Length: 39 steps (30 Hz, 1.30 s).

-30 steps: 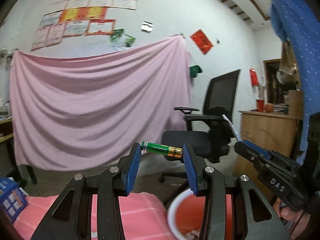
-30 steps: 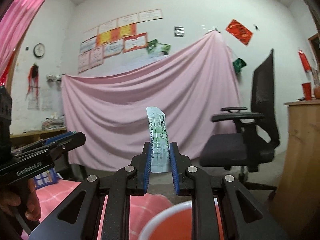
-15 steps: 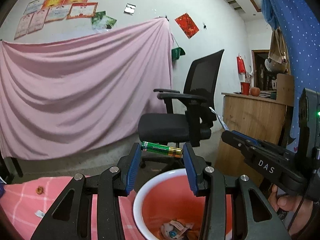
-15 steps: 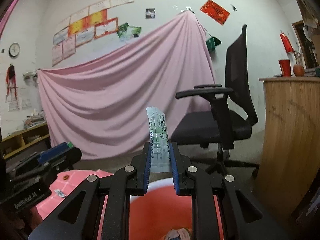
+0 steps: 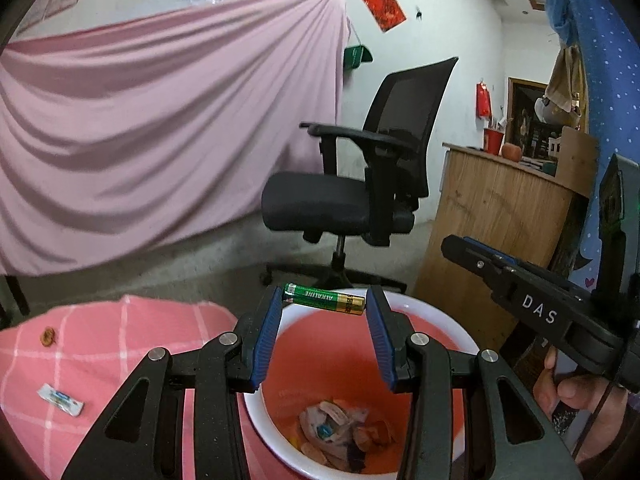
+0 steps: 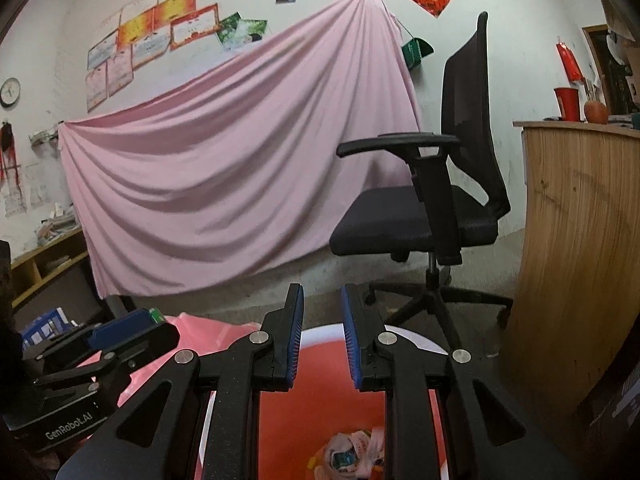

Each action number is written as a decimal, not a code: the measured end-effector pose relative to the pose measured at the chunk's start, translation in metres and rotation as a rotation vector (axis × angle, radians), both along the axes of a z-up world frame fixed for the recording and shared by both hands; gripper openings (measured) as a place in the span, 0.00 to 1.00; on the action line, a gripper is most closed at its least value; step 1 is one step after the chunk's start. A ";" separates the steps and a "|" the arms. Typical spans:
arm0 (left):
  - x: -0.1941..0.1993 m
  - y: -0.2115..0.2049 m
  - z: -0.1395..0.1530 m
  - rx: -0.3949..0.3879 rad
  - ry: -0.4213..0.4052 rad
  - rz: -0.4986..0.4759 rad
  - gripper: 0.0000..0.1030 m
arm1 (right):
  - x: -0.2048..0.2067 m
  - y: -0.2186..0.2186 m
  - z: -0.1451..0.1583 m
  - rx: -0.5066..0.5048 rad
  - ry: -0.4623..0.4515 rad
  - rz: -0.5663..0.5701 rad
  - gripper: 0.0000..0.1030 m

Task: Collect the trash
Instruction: 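Open both grippers to drop the battery and tube into the bucket, then move both grippers back over the table toward the brown ring and white tube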

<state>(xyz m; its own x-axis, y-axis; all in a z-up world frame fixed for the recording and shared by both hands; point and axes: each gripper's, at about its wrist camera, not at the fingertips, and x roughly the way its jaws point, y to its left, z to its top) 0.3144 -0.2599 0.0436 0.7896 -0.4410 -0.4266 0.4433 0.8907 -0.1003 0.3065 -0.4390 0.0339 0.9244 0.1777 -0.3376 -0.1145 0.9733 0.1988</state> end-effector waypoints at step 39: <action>-0.063 0.229 0.032 -0.083 -0.253 0.518 0.98 | -0.014 0.135 0.036 0.004 -0.355 0.154 1.00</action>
<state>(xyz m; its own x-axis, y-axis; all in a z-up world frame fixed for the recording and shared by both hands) 0.2512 -0.0313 0.0757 0.9843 0.0056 -0.1766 -0.0284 0.9915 -0.1269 0.2922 -0.3036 0.0697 0.9459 0.3245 -0.0004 -0.3219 0.9386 0.1242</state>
